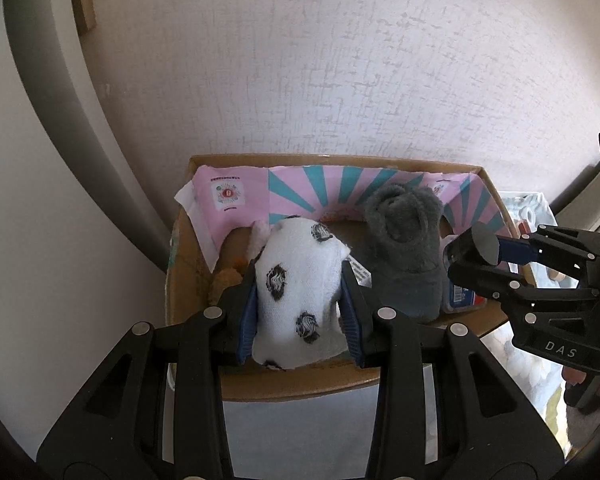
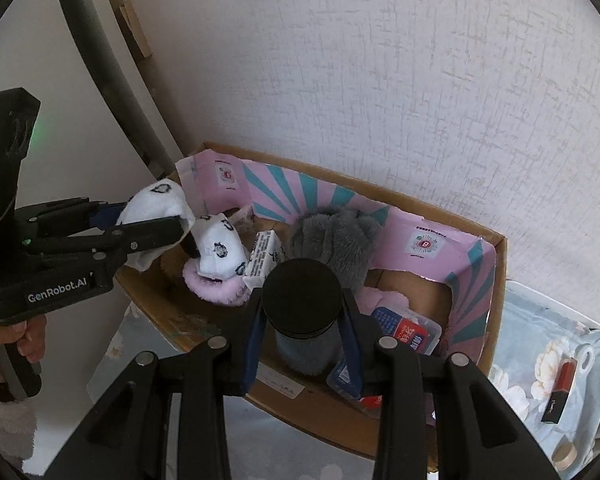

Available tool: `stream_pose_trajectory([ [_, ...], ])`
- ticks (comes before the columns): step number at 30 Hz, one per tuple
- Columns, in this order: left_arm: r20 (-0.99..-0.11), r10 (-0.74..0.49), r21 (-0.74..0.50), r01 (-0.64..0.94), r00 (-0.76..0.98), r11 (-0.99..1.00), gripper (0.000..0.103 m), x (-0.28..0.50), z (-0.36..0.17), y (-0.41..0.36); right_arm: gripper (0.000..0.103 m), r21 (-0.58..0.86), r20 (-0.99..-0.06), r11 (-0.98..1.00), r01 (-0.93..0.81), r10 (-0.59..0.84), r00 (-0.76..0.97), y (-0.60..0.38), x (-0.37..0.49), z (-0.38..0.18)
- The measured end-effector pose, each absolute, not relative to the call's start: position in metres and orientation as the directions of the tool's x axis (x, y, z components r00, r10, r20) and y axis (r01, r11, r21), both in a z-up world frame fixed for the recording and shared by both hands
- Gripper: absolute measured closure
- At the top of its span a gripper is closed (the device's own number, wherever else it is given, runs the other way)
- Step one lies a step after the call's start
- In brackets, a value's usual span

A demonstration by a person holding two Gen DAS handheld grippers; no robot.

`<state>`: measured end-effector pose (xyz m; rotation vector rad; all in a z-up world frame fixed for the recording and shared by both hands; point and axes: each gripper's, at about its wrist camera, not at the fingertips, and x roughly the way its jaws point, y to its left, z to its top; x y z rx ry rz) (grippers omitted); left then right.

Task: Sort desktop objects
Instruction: 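Open both tools to drop the sock and jar into the box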

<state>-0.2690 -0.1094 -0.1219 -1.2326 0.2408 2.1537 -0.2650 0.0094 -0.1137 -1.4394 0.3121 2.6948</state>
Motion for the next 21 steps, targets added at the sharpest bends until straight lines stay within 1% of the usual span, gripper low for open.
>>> stream_pose_trajectory([
  [1,-0.826,0.434,-0.148,-0.605,-0.359,-0.783,0.069,-0.261,-0.121,-0.114,0.070,0.147,-0.830,-0.975,-0.166,-0.031,-0.557,0.010,-0.266,-0.115],
  [3,-0.834,0.418,-0.141,-0.594,-0.360,-0.792,0.055,-0.260,-0.129,-0.108,0.070,0.163,-0.834,-0.970,-0.178,-0.039,-0.551,0.012,-0.269,-0.117],
  [4,-0.845,0.397,-0.133,-0.577,-0.359,-0.806,0.024,-0.259,-0.130,-0.108,0.064,0.174,-0.834,-0.968,-0.182,-0.046,-0.550,0.013,-0.270,-0.118],
  [5,-0.850,0.380,-0.122,-0.565,-0.366,-0.816,0.002,-0.260,-0.133,-0.104,0.052,0.178,-0.833,-0.967,-0.184,-0.048,-0.551,0.014,-0.269,-0.118],
  [6,-0.842,0.383,-0.122,-0.558,-0.380,-0.821,0.001,-0.259,-0.133,-0.105,0.046,0.177,-0.831,-0.966,-0.186,-0.046,-0.555,0.014,-0.269,-0.118],
  [8,-0.831,0.416,-0.158,-0.560,-0.369,-0.813,0.000,-0.257,-0.132,-0.108,0.020,0.170,-0.828,-0.966,-0.197,-0.031,-0.559,0.016,-0.266,-0.117],
  [9,-0.831,0.421,-0.168,-0.558,-0.364,-0.813,0.000,-0.257,-0.130,-0.111,0.018,0.169,-0.828,-0.965,-0.201,-0.028,-0.560,0.016,-0.264,-0.116],
  [10,-0.832,0.414,-0.161,-0.554,-0.369,-0.817,0.000,-0.256,-0.129,-0.113,0.018,0.172,-0.825,-0.964,-0.202,-0.029,-0.565,0.017,-0.262,-0.116],
  [12,-0.836,0.392,-0.133,-0.552,-0.384,-0.823,0.000,-0.254,-0.128,-0.113,0.013,0.189,-0.814,-0.960,-0.206,-0.036,-0.580,0.019,-0.257,-0.114],
  [13,-0.835,0.389,-0.126,-0.552,-0.390,-0.824,0.000,-0.253,-0.127,-0.113,0.005,0.196,-0.811,-0.957,-0.214,-0.036,-0.585,0.020,-0.254,-0.114],
  [14,-0.833,0.390,-0.125,-0.553,-0.393,-0.824,0.000,-0.252,-0.125,-0.114,0.001,0.207,-0.807,-0.954,-0.217,-0.041,-0.590,0.021,-0.252,-0.113],
  [19,-0.834,0.364,-0.095,-0.542,-0.414,-0.835,0.000,-0.248,-0.110,-0.123,0.001,0.255,-0.784,-0.940,-0.228,-0.063,-0.618,0.024,-0.243,-0.110],
  [21,-0.830,0.356,-0.084,-0.534,-0.430,-0.842,0.000,-0.244,-0.106,-0.125,0.001,0.261,-0.793,-0.934,-0.243,-0.064,-0.606,0.025,-0.242,-0.110],
])
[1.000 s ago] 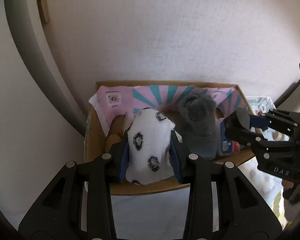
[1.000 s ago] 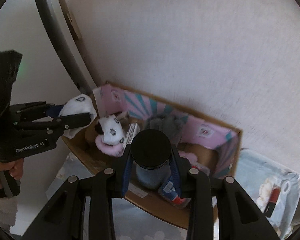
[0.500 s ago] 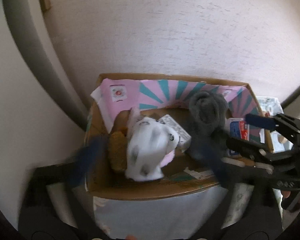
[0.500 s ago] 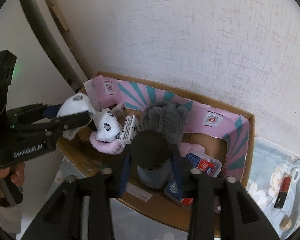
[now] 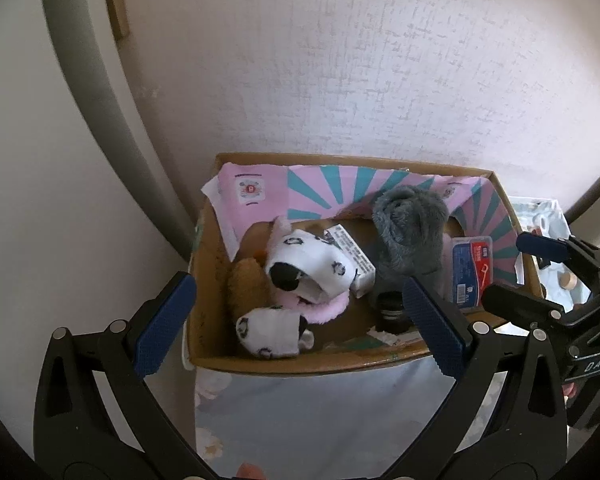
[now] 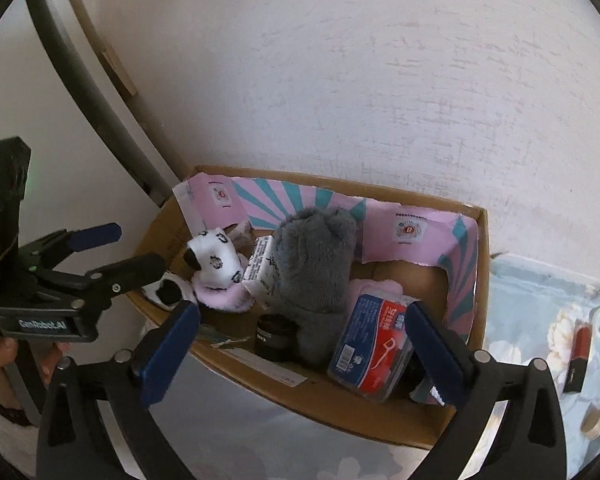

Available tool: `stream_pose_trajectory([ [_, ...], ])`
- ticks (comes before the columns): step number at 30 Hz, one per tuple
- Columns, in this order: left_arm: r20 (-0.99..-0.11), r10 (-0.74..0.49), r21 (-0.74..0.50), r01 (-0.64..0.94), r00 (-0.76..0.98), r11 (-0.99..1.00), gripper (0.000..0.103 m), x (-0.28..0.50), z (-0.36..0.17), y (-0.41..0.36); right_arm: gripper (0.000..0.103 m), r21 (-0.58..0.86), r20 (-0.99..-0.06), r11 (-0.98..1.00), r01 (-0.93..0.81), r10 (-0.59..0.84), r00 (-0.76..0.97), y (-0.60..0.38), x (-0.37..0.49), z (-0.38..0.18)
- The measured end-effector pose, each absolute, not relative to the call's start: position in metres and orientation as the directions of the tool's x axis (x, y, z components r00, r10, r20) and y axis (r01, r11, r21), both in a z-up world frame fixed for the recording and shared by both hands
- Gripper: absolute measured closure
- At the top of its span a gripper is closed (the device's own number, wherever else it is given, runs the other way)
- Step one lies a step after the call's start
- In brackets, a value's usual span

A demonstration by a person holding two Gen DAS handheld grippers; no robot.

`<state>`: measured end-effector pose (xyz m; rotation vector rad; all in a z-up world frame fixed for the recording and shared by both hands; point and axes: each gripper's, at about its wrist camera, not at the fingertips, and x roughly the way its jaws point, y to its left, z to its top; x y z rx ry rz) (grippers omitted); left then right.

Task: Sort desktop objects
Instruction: 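Open both tools to drop the sock and jar into the box, then move both tools back over the sheet toward the hair tie and tape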

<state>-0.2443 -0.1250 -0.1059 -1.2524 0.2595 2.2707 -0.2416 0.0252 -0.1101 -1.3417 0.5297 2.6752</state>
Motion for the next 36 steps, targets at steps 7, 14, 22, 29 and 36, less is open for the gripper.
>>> stream_pose_trajectory([
  [7,-0.822,0.355,-0.086,-0.520,-0.445,-0.850,0.000,-0.234,-0.103,-0.127,0.001,0.221,-0.797,-0.942,-0.254,-0.024,-0.604,0.023,-0.235,-0.108],
  [14,-0.813,0.356,-0.086,-0.510,-0.461,-0.856,0.000,-0.227,-0.093,-0.126,0.001,0.149,-0.813,-0.954,-0.261,0.032,-0.581,0.021,-0.225,-0.103],
  [22,-0.788,0.415,-0.122,-0.546,-0.455,-0.829,0.000,-0.212,-0.077,-0.109,0.001,0.155,-0.788,-0.931,-0.330,0.085,-0.610,0.039,-0.194,-0.088],
  [29,-0.768,0.468,-0.124,-0.616,-0.438,-0.778,0.000,-0.183,-0.064,-0.073,0.001,0.150,-0.770,-0.912,-0.381,0.134,-0.624,0.059,-0.157,-0.075],
  [36,-0.754,0.519,-0.118,-0.696,-0.402,-0.709,0.000,-0.150,-0.055,-0.026,0.001,0.116,-0.767,-0.877,-0.466,0.219,-0.604,0.090,-0.095,-0.070],
])
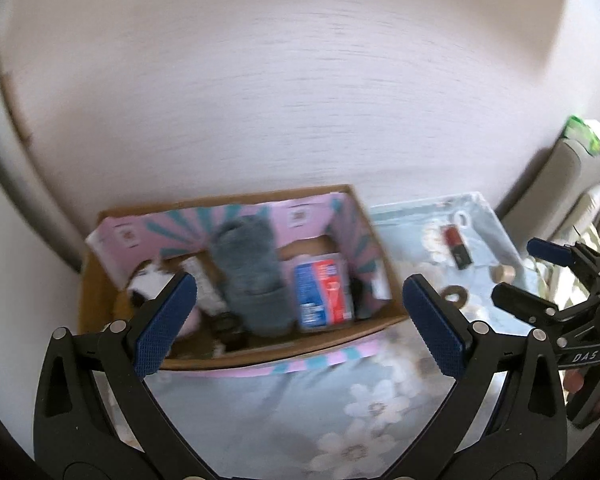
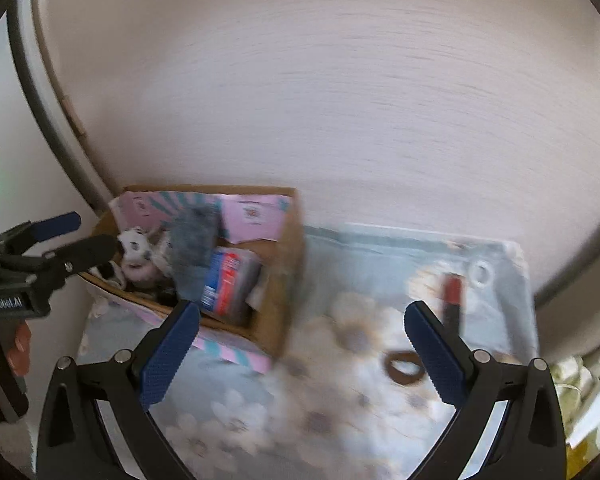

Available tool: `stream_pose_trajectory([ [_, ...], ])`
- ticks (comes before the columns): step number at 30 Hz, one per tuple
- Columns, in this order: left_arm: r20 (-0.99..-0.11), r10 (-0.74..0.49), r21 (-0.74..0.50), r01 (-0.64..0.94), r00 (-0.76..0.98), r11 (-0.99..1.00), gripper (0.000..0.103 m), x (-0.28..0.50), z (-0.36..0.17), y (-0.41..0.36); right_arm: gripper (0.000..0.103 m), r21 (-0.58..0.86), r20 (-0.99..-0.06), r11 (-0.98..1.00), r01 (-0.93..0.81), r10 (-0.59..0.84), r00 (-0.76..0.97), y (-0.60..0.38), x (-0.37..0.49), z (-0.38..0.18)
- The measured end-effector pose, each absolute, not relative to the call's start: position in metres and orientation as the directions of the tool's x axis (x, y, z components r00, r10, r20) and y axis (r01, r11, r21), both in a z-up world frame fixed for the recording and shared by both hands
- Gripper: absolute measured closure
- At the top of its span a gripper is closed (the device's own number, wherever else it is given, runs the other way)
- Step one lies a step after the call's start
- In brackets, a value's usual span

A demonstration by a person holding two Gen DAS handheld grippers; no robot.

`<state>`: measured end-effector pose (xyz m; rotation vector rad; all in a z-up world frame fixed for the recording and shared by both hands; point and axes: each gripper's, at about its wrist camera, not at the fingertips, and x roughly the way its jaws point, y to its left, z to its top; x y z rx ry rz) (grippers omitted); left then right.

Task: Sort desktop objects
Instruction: 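Move both tools back over the sheet toward the hair tie and tape, then grasp the brown hair tie with left tool while right tool grasps the white tape roll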

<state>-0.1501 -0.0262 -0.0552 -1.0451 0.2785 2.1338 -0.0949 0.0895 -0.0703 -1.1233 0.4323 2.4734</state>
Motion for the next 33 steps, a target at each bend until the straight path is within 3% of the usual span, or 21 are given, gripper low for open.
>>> stream_pose_trajectory([
  [6,-0.738,0.588,-0.129,-0.786,-0.332,-0.605,0.001,-0.113,-0.053,0.022,0.001,0.108,-0.764,-0.864,-0.492,0.244,-0.597,0.130,-0.046,-0.056],
  [10,-0.729,0.632,-0.118,-0.860,-0.265,-0.497,0.001,-0.078,-0.060,0.059,0.001,0.045,-0.768,-0.888,-0.457,0.262,-0.585,0.166,-0.027,-0.045],
  [14,-0.727,0.650,-0.078,-0.914,-0.222,-0.399,0.001,-0.045,-0.090,0.096,0.008,-0.074,-0.787,-0.934,-0.350,0.270,-0.555,0.208,-0.024,-0.054],
  [18,-0.744,0.644,-0.068,-0.939,-0.176,-0.336,0.008,-0.029,-0.142,0.137,0.020,-0.113,-0.825,-0.975,-0.194,0.201,-0.529,0.250,-0.040,-0.092],
  [20,-0.758,0.634,-0.087,-0.939,-0.155,-0.333,0.013,-0.028,-0.165,0.152,0.033,-0.110,-0.844,-0.984,-0.140,0.167,-0.510,0.268,-0.051,-0.117],
  [21,-0.764,0.627,-0.093,-0.937,-0.149,-0.336,0.014,-0.029,-0.176,0.159,0.035,-0.106,-0.855,-0.987,-0.120,0.152,-0.496,0.276,-0.058,-0.130],
  [28,-0.775,0.617,-0.118,-0.927,-0.138,-0.356,0.015,-0.035,-0.214,0.172,0.036,-0.147,-0.891,-0.989,-0.010,0.137,-0.433,0.289,-0.089,-0.182],
  [33,-0.789,0.607,-0.148,-0.930,-0.095,-0.337,0.030,-0.034,-0.226,0.174,0.043,-0.152,-0.908,-0.988,-0.004,0.142,-0.394,0.289,-0.105,-0.197],
])
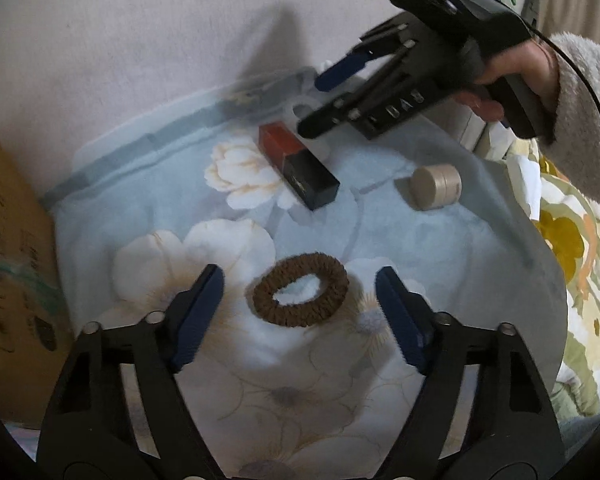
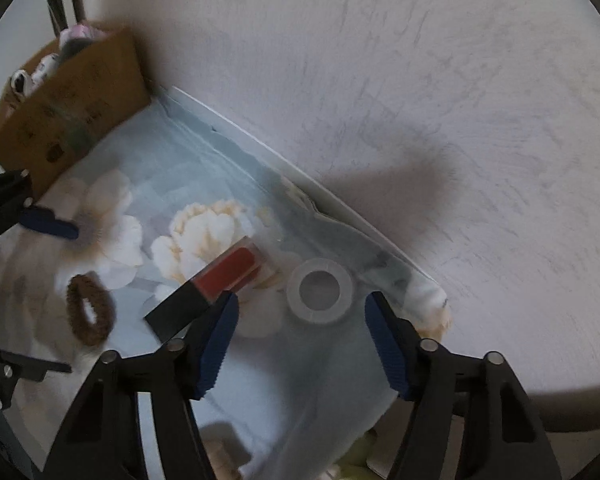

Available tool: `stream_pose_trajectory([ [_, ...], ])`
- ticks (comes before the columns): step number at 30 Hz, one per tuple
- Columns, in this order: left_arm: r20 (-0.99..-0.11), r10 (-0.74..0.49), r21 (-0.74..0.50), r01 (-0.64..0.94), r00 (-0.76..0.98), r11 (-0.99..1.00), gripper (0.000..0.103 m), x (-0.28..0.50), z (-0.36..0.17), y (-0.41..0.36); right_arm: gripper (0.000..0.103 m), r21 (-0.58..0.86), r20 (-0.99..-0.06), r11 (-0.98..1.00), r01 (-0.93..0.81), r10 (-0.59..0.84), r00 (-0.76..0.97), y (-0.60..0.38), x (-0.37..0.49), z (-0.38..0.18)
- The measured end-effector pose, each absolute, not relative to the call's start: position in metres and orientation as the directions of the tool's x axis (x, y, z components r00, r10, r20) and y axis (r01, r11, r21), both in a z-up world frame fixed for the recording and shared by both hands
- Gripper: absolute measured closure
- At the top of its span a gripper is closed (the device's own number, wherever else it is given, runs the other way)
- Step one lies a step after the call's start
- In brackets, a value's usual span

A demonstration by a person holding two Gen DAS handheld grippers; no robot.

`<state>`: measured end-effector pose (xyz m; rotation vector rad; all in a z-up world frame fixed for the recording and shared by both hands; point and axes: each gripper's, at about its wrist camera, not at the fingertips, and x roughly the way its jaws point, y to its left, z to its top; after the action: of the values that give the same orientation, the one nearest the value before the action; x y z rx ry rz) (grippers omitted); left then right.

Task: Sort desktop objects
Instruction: 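Grasp the brown hair tie with left tool while right tool grasps the white tape roll, then carry the hair tie and tape roll with both tools over the box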

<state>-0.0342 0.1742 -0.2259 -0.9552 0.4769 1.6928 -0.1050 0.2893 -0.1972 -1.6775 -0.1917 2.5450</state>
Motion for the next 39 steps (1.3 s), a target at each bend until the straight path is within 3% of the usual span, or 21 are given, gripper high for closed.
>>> stream_pose_trajectory([
  [12,-0.794,0.600,-0.118,-0.944,-0.098,-0.309,0.050,-0.027,-0.231,0.174,0.052,-0.099,-0.935,-0.994,-0.051,0.110,-0.336,0.301,-0.116,-0.212],
  [15,-0.795,0.598,-0.110,-0.945,-0.103,-0.309,0.059,-0.028,-0.231,0.173,0.064,-0.052,-0.938,-0.996,-0.067,0.072,-0.339,0.302,-0.116,-0.211],
  [20,-0.795,0.599,-0.122,-0.943,-0.095,-0.310,0.071,-0.032,-0.231,0.173,0.064,-0.049,-0.934,-0.995,-0.090,0.078,-0.348,0.300,-0.113,-0.208],
  [29,-0.787,0.611,-0.150,-0.937,-0.080,-0.316,0.080,-0.035,-0.211,0.172,0.064,-0.044,-0.921,-0.992,-0.115,0.085,-0.380,0.290,-0.101,-0.178],
  [39,-0.759,0.647,-0.185,-0.928,-0.074,-0.323,0.084,-0.046,-0.153,0.166,0.064,-0.027,-0.906,-0.988,-0.150,0.088,-0.413,0.271,-0.080,-0.114],
])
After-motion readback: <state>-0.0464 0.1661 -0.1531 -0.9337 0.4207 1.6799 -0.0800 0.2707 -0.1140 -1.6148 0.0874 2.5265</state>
